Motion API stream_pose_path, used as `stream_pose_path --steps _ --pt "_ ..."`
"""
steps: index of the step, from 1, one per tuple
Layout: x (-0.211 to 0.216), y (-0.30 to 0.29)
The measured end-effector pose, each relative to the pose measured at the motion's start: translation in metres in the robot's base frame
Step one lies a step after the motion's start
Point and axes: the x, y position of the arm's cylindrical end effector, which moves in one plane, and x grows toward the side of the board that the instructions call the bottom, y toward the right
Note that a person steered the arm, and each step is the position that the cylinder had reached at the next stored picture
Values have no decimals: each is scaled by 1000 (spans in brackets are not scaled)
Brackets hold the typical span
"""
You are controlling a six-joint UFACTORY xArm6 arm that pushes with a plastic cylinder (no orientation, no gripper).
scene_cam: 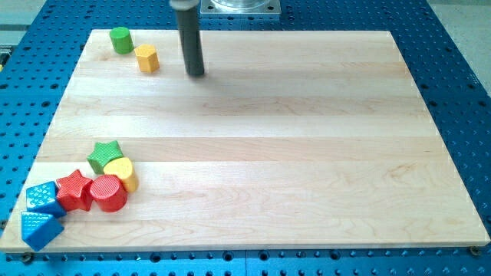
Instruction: Push the hexagon into the green star
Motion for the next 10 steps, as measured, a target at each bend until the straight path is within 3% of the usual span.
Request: stream_pose_path --steps 1,2,3,5,7,8,9,10 --pt "-30 -64" --pt "-26 -71" --pt "8 -70" --pt "16 -138" --pt "116 -148" --pt "125 -133" --pt "64 -133" --pt "54 -91"
